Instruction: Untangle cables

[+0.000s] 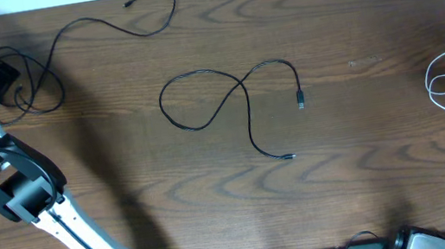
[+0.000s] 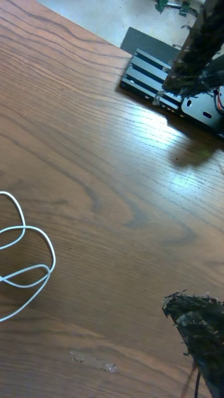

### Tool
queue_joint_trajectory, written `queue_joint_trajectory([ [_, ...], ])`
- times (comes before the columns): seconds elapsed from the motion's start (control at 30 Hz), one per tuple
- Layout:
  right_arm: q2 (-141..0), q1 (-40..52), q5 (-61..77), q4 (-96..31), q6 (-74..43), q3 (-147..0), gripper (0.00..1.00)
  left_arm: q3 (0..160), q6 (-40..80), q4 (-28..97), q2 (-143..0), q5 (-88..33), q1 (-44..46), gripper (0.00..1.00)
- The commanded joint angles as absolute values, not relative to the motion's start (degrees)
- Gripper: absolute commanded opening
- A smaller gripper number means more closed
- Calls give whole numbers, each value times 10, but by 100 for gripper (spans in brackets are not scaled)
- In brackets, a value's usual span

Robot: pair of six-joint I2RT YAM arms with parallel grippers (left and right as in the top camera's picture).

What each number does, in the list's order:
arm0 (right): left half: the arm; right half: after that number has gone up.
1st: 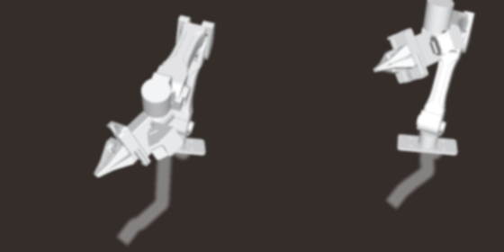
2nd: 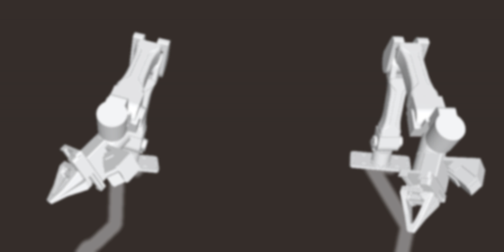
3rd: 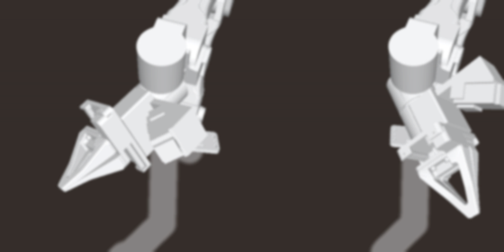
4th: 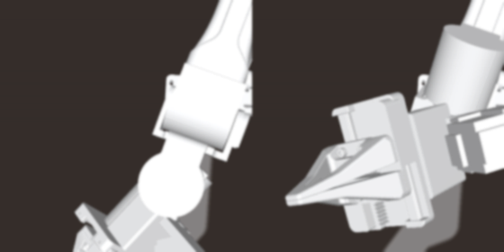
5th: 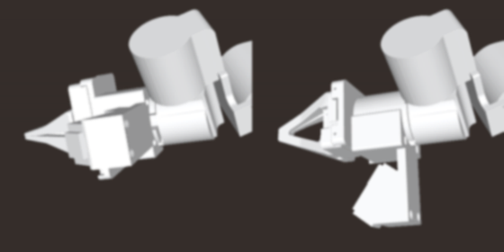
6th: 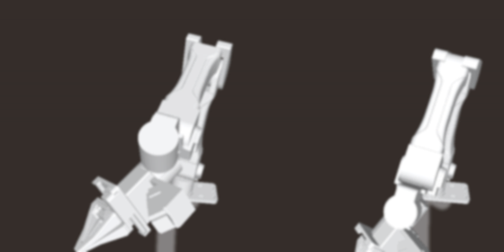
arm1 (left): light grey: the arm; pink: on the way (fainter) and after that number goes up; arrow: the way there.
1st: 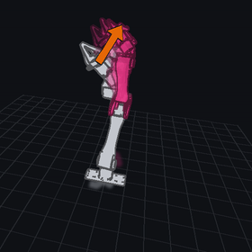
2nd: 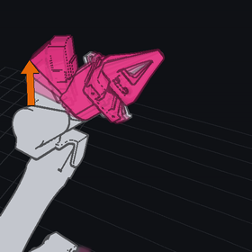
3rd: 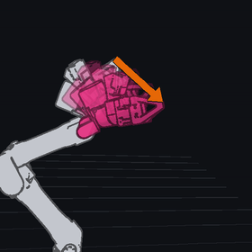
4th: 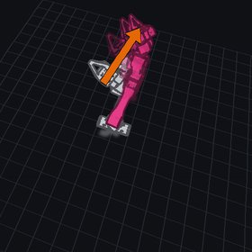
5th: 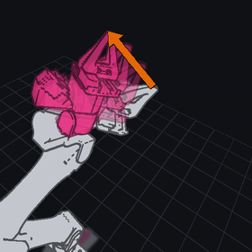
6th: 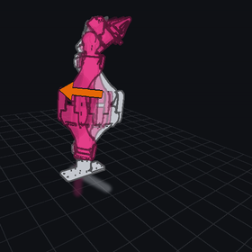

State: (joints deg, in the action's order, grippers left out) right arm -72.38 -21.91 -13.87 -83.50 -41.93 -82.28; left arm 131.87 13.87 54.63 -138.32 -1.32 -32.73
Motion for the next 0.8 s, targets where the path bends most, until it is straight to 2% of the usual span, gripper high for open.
queue_joint_trajectory([
  [0.0, -723, -222, -144, -836, -428, -823, 99, 1322, 131, 566, -1335, -11, -323, 97],
  [0.13, -723, -222, -144, -836, -428, -823, 99, 1322, 131, 589, -1280, -60, -315, 97],
  [0.4, -723, -222, -144, -836, -428, -823, 99, 1322, 137, 655, -1190, -366, -296, 98],
  [0.47, -723, -222, -144, -836, -428, -823, 99, 1322, 137, 693, -1183, -406, -281, 97],
  [0.6, -723, -222, -144, -836, -428, -823, 99, 1322, 121, 779, -1187, -389, -234, 98],
  [0.77, -723, -222, -144, -836, -428, -823, 99, 1310, 120, 846, -1191, -263, -152, 97],
])
